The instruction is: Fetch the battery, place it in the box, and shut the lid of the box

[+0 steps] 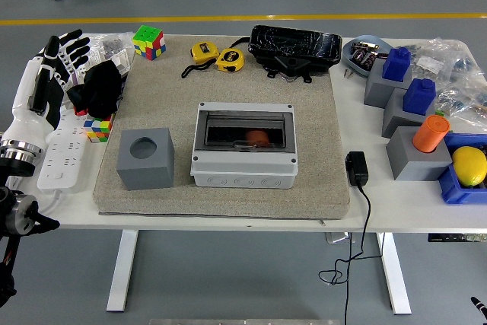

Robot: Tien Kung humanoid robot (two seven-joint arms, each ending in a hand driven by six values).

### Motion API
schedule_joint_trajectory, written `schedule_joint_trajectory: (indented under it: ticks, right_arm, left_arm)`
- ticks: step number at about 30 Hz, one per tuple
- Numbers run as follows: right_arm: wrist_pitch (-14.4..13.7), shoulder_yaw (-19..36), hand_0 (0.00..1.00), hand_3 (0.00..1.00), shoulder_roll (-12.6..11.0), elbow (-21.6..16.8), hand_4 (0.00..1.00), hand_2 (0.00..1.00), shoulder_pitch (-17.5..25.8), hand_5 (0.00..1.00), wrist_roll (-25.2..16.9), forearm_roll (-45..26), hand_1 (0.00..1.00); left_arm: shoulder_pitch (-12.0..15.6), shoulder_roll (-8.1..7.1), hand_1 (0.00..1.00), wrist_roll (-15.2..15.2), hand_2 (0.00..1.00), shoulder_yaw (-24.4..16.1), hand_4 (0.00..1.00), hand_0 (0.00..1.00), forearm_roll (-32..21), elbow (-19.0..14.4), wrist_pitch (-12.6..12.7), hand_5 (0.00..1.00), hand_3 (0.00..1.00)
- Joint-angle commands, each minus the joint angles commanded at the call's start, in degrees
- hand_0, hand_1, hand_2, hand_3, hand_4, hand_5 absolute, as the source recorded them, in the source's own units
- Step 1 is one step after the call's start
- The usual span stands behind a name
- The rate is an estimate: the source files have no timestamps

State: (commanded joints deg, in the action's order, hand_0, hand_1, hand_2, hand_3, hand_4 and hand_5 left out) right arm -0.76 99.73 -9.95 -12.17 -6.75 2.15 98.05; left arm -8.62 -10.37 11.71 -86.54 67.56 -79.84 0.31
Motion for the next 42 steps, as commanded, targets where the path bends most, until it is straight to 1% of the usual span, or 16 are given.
schedule_joint_trajectory:
  ticks: [42]
  right_arm:
    - [-0.1, 0.2, 0.793, 0.792, -0.3, 0.0, 0.998, 0.737, -0.2, 0.941, 0.0, -0.1, 0.737]
  left_arm:
    - [-0.1, -0.25, 0.821, 0.5, 0.792, -0.2, 0.998, 0.825, -0.6, -0.4, 1.0, 0.954, 0.796]
